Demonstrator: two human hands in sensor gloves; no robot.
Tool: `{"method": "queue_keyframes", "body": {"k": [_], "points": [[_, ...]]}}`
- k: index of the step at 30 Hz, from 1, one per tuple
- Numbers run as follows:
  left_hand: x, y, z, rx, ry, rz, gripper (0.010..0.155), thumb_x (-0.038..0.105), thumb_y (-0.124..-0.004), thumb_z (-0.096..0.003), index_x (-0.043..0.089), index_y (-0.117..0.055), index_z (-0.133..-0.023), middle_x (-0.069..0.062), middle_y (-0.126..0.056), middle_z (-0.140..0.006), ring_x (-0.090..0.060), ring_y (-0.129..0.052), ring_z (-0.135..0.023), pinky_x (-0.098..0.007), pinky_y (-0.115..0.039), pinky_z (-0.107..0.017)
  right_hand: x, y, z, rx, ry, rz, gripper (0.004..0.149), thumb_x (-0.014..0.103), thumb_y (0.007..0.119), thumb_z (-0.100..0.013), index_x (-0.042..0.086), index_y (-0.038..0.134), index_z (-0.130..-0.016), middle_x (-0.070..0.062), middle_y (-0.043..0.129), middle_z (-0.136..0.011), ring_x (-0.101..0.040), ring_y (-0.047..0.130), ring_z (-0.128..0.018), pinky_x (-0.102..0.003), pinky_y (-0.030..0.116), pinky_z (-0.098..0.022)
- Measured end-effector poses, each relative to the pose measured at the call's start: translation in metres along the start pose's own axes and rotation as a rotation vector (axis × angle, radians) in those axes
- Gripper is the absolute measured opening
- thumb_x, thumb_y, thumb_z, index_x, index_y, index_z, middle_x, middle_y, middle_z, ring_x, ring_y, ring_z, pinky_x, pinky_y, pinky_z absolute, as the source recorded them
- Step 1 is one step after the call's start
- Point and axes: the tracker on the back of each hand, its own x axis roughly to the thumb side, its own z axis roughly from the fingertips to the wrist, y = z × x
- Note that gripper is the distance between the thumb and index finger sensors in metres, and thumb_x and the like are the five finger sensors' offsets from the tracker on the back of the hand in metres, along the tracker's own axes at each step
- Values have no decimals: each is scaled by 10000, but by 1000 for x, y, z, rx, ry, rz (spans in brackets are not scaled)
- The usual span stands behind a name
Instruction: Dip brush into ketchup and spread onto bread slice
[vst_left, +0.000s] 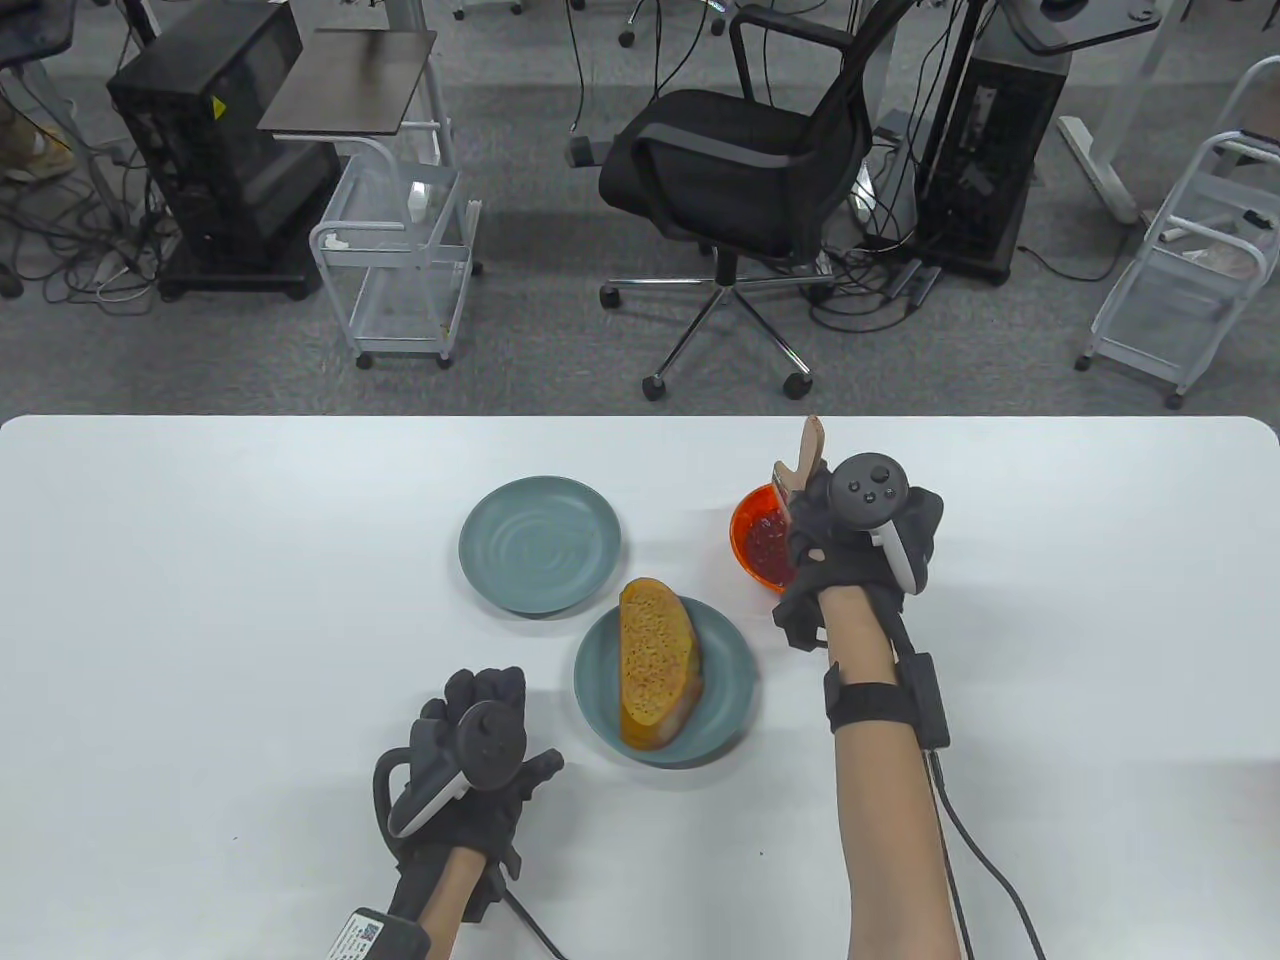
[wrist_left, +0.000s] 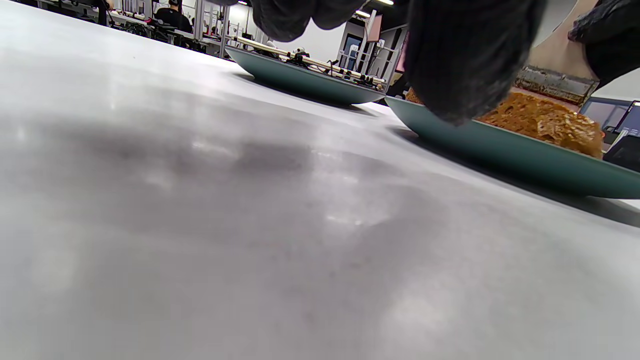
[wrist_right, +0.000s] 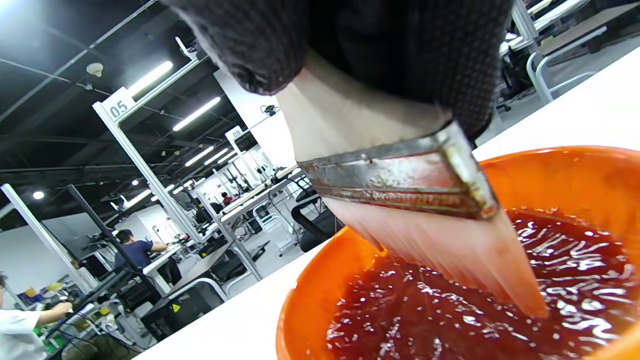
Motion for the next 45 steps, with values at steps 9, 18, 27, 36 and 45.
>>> {"method": "queue_keyframes", "body": {"k": [9, 18, 27, 36, 45], "points": [[-1, -1, -2, -5, -17, 24, 865, 540, -809, -550, 127, -358, -1162, -184, -393, -1202, -470, -291, -1095, -609, -263, -704, -4, 11, -2, 0, 25, 46, 535, 194, 771, -544, 29, 631, -1032, -309, 714, -939, -493, 908, -790, -511, 854, -529], [-2, -1, -2, -1, -15, 43, 858, 531, -809, -552, 126, -361, -1161, -186, -396, -1200, -470, -292, -1092, -602, -266, -705, -1, -2, 8, -79, -14, -4, 532, 193, 785, -534, 24, 651, -1021, -314, 730, -922, -497, 922, -767, -514, 863, -508], [4, -3, -3, 29, -85, 78, 789, 473, -805, -567, 135, -393, -1150, -173, -429, -1185, -454, -354, -1077, -556, -326, -700, 20, -51, 70, -256, -175, -289, 534, 214, 801, -534, -10, 667, -1000, -338, 757, -878, -492, 972, -698, -484, 914, -443], [32, -2, -30, -25, -111, 92, 634, 377, -773, -595, 205, -493, -1137, -108, -499, -1180, -403, -411, -1087, -537, -366, -716, 27, 20, 124, -44, -97, -651, 538, 198, 811, -531, -43, 667, -990, -368, 752, -858, -509, 980, -666, -487, 925, -412], [36, -15, -37, -97, -140, 18, 523, 388, -693, -623, 249, -616, -1120, -80, -452, -1204, -428, -346, -1097, -590, -358, -719, 20, 61, 136, 29, -26, -730, 541, 192, 807, -530, -59, 657, -986, -381, 748, -846, -516, 979, -653, -488, 926, -401]]}}
